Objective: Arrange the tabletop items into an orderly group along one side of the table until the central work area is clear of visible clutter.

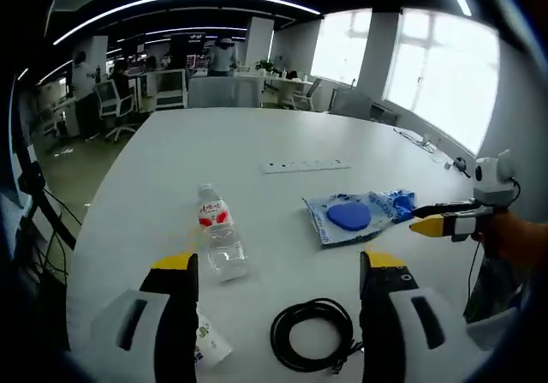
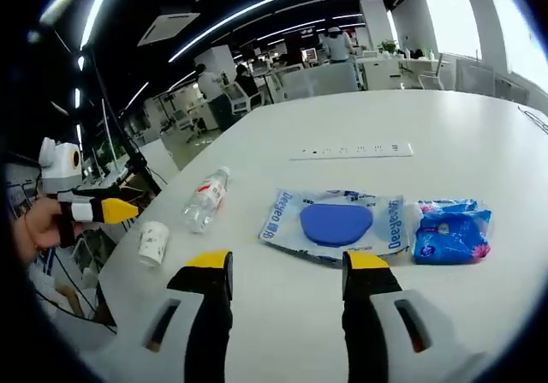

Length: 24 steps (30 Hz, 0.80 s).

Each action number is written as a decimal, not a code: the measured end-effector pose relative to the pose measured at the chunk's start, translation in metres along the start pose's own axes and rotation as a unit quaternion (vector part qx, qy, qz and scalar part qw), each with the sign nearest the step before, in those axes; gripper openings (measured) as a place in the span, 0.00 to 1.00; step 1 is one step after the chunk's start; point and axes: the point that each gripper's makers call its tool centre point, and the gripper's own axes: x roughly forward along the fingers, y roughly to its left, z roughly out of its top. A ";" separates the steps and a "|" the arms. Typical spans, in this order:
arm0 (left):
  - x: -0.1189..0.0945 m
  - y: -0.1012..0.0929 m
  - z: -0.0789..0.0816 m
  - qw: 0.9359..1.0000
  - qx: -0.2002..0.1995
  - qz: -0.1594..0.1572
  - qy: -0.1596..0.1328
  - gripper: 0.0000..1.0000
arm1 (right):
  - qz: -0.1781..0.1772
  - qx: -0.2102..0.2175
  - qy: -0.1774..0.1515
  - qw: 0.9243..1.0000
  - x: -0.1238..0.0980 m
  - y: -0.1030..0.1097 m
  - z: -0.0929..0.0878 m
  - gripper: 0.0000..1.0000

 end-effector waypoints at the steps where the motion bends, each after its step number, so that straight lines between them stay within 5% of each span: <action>1: -0.003 -0.001 -0.002 1.000 0.001 0.001 0.001 0.78 | 0.003 -0.003 0.001 1.000 0.000 0.003 -0.001 0.50; 12: -0.035 -0.007 -0.029 0.999 -0.027 0.027 -0.002 0.76 | 0.050 -0.040 0.039 0.997 0.007 0.048 -0.024 0.50; 24: -0.053 -0.007 -0.062 0.997 -0.055 0.055 0.014 0.75 | 0.084 -0.072 0.076 0.991 0.017 0.074 -0.044 0.55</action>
